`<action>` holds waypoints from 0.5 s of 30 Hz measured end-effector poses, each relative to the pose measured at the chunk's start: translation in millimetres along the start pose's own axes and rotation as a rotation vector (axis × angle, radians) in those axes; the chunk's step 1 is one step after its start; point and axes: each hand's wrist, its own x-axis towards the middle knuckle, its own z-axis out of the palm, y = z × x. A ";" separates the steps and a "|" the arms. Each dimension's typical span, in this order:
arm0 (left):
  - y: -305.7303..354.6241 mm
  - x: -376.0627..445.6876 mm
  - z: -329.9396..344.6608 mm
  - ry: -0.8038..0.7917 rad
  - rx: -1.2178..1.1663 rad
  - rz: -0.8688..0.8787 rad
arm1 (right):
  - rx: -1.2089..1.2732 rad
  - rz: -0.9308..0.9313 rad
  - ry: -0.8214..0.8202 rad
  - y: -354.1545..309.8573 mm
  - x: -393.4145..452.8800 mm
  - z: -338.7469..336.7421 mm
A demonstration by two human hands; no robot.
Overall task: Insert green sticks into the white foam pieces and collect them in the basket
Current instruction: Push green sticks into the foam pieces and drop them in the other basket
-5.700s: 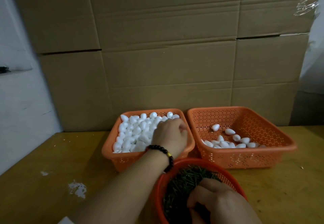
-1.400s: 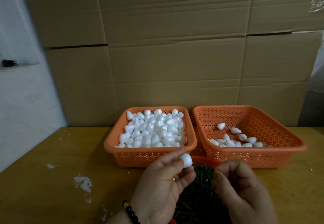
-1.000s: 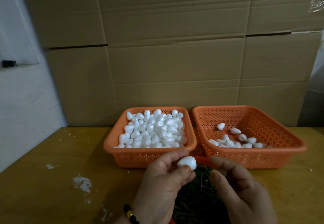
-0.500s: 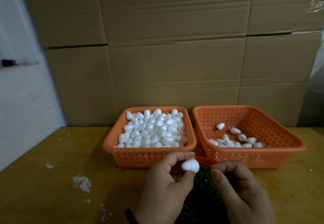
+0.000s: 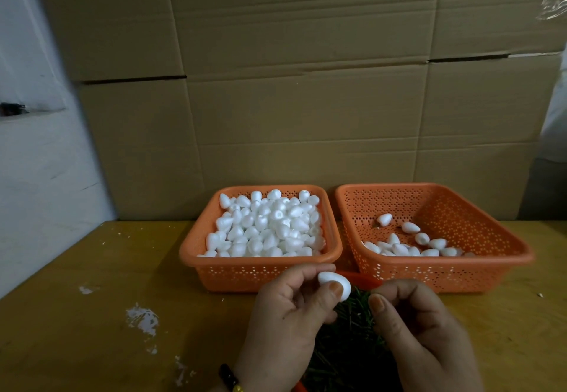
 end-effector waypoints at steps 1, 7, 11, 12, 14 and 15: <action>0.9 0.3 0.0 0.008 -0.048 -0.031 | 0.001 0.001 0.001 -0.9 -0.1 0.2; 6.0 4.6 0.8 -0.010 -0.524 -0.357 | 0.018 0.005 0.020 -5.1 -2.4 0.4; 10.4 5.1 -2.1 -0.048 -0.721 -0.481 | 0.023 0.016 0.065 -5.8 -3.8 0.7; 10.5 5.6 -2.4 -0.043 -0.741 -0.499 | 0.023 0.012 0.075 -6.1 -4.0 0.9; 9.0 6.6 -2.3 -0.030 -0.761 -0.521 | 0.012 -0.005 0.083 -6.4 -3.7 1.5; 7.8 7.2 -2.0 -0.024 -0.767 -0.531 | 0.007 -0.009 0.079 -6.1 -3.6 1.7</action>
